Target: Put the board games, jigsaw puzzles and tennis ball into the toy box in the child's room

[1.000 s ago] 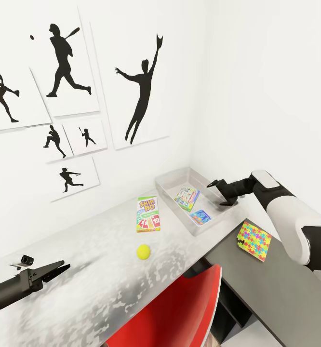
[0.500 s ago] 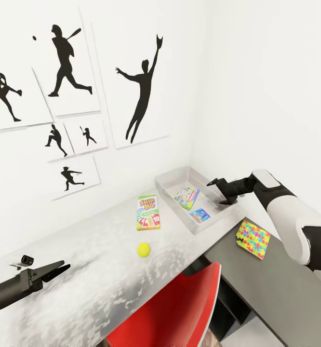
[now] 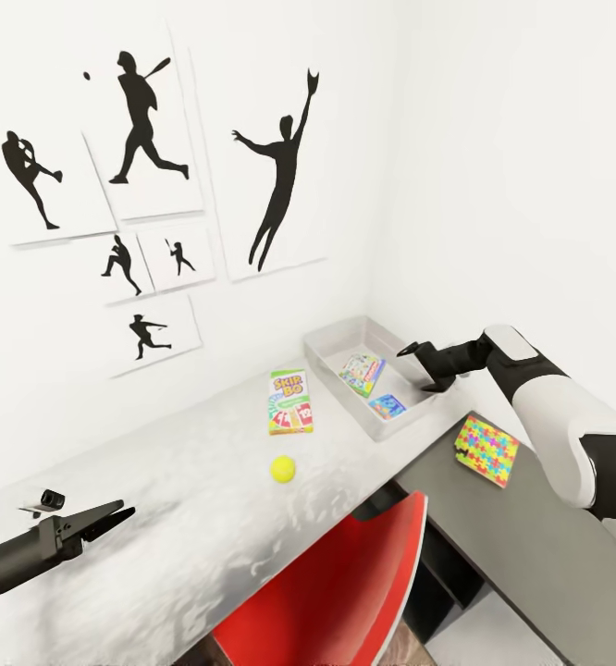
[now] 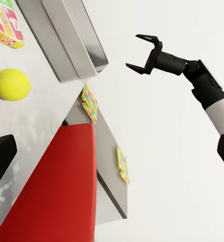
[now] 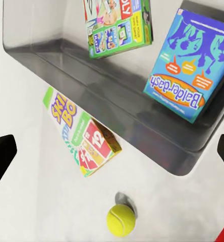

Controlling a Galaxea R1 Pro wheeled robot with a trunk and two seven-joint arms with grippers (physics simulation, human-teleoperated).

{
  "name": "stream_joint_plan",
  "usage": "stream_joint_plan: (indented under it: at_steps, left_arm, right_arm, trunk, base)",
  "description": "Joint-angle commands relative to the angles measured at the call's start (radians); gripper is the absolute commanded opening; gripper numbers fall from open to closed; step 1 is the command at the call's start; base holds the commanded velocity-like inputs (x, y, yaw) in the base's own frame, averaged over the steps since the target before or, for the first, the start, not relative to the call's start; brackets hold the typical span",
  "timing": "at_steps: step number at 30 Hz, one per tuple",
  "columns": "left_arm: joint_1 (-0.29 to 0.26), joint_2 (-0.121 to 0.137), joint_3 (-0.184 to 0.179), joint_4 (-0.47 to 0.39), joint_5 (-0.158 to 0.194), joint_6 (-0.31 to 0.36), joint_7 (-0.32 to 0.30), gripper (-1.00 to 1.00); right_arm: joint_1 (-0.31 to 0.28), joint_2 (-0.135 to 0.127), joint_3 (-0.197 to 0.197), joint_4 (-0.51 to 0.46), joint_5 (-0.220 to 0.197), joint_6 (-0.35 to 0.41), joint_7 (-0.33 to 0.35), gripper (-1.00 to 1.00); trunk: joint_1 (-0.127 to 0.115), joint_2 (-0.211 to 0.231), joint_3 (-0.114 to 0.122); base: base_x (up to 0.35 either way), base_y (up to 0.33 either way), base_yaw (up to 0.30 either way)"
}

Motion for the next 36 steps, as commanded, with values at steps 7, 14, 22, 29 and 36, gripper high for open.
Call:
stream_joint_plan:
  at_steps: [7, 14, 22, 29, 36]
  left_arm:
    - [-0.001, 0.000, 0.001, 0.000, -0.001, 0.011, -0.004, 1.00]
    - [-0.001, 0.000, 0.000, 0.000, -0.001, 0.011, -0.004, 1.00]
    - [-0.001, 0.000, 0.000, 0.000, 0.001, 0.012, -0.006, 1.00]
    - [-0.001, 0.000, 0.000, 0.000, 0.012, 0.011, -0.014, 1.00]
    - [-0.001, 0.000, 0.000, 0.000, 0.015, 0.012, -0.016, 1.00]
  right_arm:
    - [-0.001, 0.001, 0.002, -0.001, -0.011, 0.001, -0.009, 1.00]
    - [-0.001, 0.005, 0.002, -0.001, -0.011, 0.000, -0.008, 1.00]
    - [-0.001, 0.007, 0.002, -0.002, -0.011, -0.001, -0.008, 1.00]
    - [-0.001, 0.008, 0.002, -0.002, -0.011, 0.000, -0.008, 1.00]
    - [-0.001, 0.011, 0.002, -0.003, -0.010, -0.001, -0.008, 1.00]
  trunk:
    - [0.001, -0.002, -0.001]
    - [0.001, -0.002, 0.006]
    - [0.001, -0.002, 0.014]
    - [0.001, -0.002, 0.022]
    - [0.001, -0.002, 0.030]
  base:
    - [-0.018, 0.153, -0.034]
    - [-0.081, 0.245, -0.180]
    - [-0.140, 0.143, -0.214]
    - [-0.137, 0.025, -0.219]
    - [-0.158, 0.004, -0.220]
